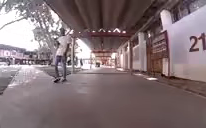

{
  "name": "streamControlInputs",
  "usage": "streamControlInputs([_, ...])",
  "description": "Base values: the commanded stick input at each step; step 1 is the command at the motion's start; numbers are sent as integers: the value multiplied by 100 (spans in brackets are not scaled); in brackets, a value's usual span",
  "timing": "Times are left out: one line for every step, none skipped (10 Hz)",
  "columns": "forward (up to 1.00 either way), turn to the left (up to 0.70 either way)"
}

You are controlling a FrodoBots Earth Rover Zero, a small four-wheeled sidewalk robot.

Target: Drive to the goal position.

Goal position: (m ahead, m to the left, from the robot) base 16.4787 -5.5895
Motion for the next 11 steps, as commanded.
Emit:
streamControlInputs([50,0])
streamControlInputs([50,0])
streamControlInputs([50,0])
streamControlInputs([50,0])
streamControlInputs([50,0])
streamControlInputs([50,0])
streamControlInputs([50,0])
streamControlInputs([50,0])
streamControlInputs([50,0])
streamControlInputs([50,0])
streamControlInputs([50,0])
